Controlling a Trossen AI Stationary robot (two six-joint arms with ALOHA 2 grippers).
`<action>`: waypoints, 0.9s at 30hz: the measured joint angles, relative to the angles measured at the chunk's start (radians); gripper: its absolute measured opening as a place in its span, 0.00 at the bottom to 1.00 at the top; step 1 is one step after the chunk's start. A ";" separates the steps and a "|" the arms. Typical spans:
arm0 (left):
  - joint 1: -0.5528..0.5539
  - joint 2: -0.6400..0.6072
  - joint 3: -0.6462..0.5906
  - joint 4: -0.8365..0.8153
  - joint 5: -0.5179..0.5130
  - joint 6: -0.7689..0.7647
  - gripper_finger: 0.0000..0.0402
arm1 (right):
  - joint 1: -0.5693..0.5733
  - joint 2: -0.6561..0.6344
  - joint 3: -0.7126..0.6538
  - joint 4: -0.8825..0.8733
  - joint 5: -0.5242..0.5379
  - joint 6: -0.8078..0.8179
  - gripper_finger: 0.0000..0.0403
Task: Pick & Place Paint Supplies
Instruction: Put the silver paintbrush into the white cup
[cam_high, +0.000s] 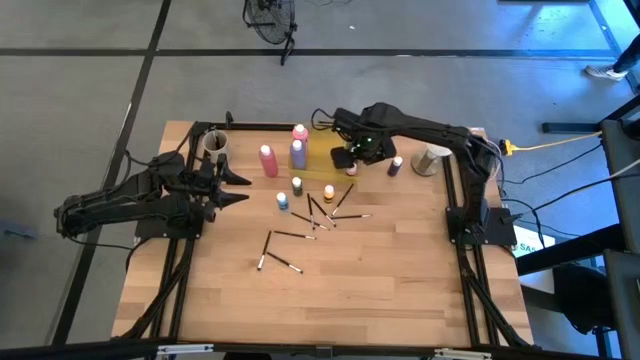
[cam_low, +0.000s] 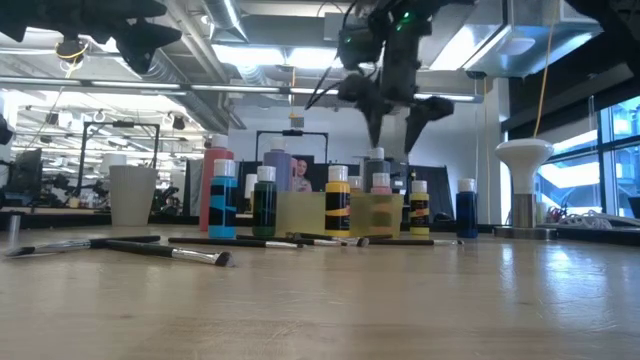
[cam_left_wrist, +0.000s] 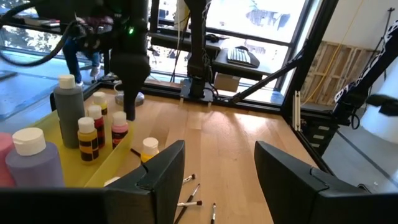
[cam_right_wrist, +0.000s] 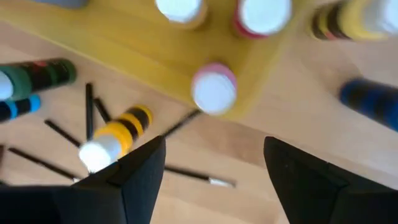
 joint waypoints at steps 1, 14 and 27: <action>0.000 0.000 0.000 -0.002 0.000 0.000 0.47 | 0.000 -0.015 0.000 -0.021 0.000 0.002 0.68; 0.000 0.000 0.000 -0.056 -0.078 0.026 0.47 | 0.037 -0.132 -0.016 -0.248 0.105 -0.122 0.68; 0.000 0.000 0.000 -0.060 -0.062 0.026 0.47 | 0.205 -0.128 -0.016 -0.164 0.112 -0.325 0.68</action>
